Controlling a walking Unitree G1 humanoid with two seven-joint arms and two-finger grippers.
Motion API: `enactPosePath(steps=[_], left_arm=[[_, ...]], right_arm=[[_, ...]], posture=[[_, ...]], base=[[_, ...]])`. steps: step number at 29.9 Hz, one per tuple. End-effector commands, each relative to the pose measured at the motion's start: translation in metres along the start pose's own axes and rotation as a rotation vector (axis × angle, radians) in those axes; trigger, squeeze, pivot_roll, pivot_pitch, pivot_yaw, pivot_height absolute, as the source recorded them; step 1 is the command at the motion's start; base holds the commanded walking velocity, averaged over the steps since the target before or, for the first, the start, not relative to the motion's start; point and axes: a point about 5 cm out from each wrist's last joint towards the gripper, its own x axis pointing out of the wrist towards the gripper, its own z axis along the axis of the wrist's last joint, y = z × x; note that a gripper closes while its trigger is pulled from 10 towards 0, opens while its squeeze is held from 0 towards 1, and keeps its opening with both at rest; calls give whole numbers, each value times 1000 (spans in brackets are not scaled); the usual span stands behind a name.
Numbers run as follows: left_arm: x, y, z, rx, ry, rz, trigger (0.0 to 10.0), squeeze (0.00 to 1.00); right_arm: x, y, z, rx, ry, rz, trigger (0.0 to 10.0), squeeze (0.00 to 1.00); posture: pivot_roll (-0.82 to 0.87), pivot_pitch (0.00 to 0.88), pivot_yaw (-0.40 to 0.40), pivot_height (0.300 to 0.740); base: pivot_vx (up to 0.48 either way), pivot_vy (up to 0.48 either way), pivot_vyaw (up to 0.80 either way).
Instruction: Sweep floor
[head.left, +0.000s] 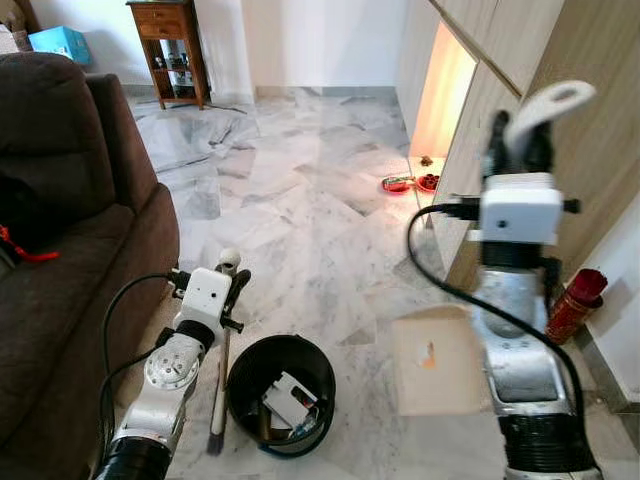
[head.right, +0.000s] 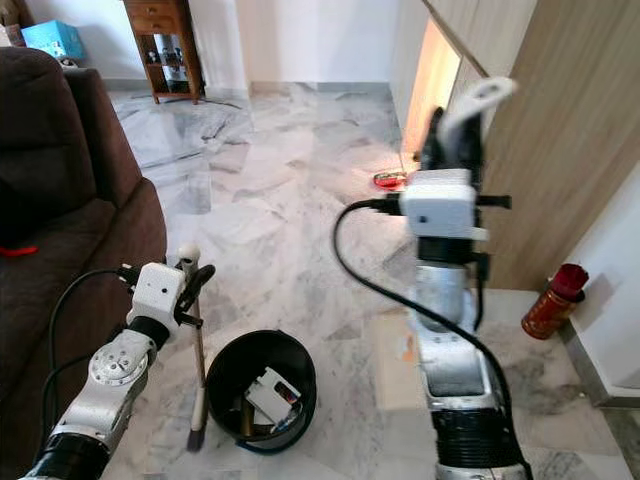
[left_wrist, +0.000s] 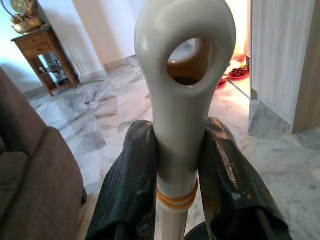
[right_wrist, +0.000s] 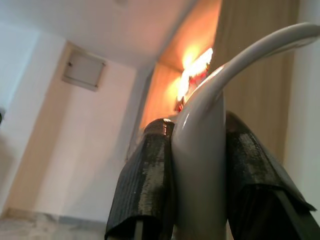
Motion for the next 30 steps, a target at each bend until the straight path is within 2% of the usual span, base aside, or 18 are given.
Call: enactPosePath(steps=[1, 3, 9, 30], left_arm=[[1, 3, 11, 10, -57, 5, 10000, 0], [1, 2, 13, 1, -69, 11, 10000, 0], [1, 1, 14, -5, -74, 10, 10000, 0], [1, 0, 15, -15, -77, 1, 10000, 0]], right_arm=[[1, 0, -1, 52, 22, -24, 10000, 0], [-3, 2, -12, 100, 93, -22, 10000, 0], [-9, -1, -25, 142, 160, -44, 10000, 0], [-14, -7, -37, 119, 193, -42, 10000, 0]], posture=[[-8, 0, 22, 740], [-3, 0, 22, 740], [-5, 0, 21, 740], [-27, 0, 27, 740]], base=[[0, 0, 0], [0, 0, 0], [0, 0, 0], [-247, 0, 0]])
